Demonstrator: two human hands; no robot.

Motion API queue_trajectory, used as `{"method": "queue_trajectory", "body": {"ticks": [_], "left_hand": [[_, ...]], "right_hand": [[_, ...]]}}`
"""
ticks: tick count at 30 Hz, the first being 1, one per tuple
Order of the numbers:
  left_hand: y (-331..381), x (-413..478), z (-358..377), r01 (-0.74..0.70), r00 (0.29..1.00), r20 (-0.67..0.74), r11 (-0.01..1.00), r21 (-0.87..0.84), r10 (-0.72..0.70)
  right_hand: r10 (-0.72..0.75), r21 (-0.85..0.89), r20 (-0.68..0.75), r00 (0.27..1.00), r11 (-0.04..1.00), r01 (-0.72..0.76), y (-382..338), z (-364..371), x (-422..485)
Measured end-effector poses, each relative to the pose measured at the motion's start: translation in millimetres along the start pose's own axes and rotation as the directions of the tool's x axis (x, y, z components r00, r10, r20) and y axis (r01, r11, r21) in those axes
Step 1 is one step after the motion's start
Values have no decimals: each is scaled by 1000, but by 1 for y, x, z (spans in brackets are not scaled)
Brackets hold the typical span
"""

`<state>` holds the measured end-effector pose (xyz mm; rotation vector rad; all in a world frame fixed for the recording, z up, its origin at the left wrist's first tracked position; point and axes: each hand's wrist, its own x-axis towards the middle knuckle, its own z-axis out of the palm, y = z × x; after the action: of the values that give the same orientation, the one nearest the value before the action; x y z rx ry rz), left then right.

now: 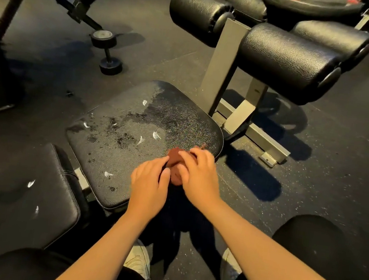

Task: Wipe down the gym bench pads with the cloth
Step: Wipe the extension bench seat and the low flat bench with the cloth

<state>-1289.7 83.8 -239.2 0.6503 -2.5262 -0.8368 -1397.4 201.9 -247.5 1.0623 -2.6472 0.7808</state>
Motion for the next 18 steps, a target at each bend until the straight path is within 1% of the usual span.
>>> {"method": "queue_trajectory", "body": {"ticks": [2,3,4,5,6,9,11,12,14,16,18], "left_hand": [[3,0,3,9,1000,5,999,50,-9],[5,1,4,28,1000,3,998,59,-28],[7,2,5,48,999,1,996,69,-48],[10,4,6,63,998,0,995,81,-64],[12,7,7,75,997,-1,993,88,-75],[23,20,13,100,995,9,992,72,-101],[30,31,18,80,996,36,995,60,-82],[34,36,20,59,997,52,997,59,-62],[38,44,25,19,997,80,998,53,-23],[39,49,30,3,996,92,999,53,-8],[40,55,34,2,996,86,998,55,-7]], "right_hand": [[169,-18,-41,985,985,-170,14,-11,17],[269,-6,-49,962,963,-269,19,-15,24],[334,2,-52,941,942,-334,21,-17,27],[352,1,-50,935,936,-353,18,-16,26],[340,5,-41,940,940,-340,12,-14,21],[287,119,20,958,951,-287,-6,-6,-2],[258,163,35,965,952,-261,0,-6,-3],[270,186,18,963,945,-268,9,-8,6],[360,236,-3,933,907,-349,27,-14,35],[452,281,36,891,851,-443,43,-18,65],[483,319,58,874,820,-475,51,-16,80]]}}
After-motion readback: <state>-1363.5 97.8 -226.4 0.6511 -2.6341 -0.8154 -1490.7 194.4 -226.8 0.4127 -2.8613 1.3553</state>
